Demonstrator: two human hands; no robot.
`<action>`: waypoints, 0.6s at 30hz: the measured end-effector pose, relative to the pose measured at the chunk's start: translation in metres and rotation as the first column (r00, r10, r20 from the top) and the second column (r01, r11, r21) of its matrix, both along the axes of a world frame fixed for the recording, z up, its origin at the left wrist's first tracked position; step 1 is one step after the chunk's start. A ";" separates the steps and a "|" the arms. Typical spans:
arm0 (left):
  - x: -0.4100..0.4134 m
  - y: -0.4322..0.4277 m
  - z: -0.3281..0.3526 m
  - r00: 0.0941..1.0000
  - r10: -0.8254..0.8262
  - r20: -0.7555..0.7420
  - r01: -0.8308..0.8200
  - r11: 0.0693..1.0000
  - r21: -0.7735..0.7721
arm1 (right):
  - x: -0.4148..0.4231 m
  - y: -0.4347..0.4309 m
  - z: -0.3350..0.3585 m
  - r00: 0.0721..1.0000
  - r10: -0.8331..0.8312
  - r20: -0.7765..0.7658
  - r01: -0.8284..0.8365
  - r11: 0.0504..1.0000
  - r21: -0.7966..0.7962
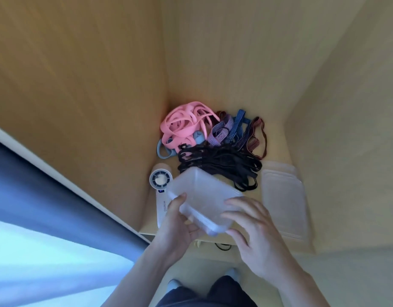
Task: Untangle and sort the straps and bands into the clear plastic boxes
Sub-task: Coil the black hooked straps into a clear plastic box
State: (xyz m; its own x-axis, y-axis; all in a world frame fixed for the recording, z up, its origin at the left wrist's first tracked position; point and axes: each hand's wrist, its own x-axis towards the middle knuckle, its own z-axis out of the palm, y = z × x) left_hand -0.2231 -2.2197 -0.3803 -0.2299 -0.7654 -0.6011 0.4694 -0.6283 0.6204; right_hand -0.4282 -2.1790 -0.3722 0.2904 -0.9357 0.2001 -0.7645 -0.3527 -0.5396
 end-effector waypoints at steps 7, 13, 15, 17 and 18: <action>-0.008 0.003 -0.016 0.981 -0.146 0.128 0.132 0.985 0.112 | -0.021 0.002 -0.002 0.982 -0.162 0.096 0.159 0.986 0.044; -0.009 -0.004 -0.024 0.961 -0.213 0.178 0.203 0.976 0.072 | -0.032 -0.001 -0.001 0.987 -0.132 0.089 0.118 0.981 0.151; -0.007 -0.006 -0.025 0.959 -0.214 0.185 0.204 0.976 0.073 | -0.031 -0.001 0.000 0.984 -0.132 0.117 0.109 0.976 0.189; -0.007 -0.007 -0.024 0.958 -0.212 0.196 0.203 0.977 0.065 | -0.030 -0.002 0.000 0.978 -0.145 0.153 0.110 0.970 0.215; -0.007 -0.007 -0.023 0.958 -0.212 0.195 0.204 0.977 0.059 | -0.030 -0.002 -0.001 0.973 -0.154 0.171 0.116 0.970 0.216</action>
State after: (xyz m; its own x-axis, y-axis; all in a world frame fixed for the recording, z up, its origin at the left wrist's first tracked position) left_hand -0.2301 -2.2263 -0.4034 -0.2541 -0.6892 -0.6785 0.1949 -0.7237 0.6621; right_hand -0.4578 -2.1810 -0.3730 0.1347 -0.9901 0.0399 -0.6773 -0.1214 -0.7256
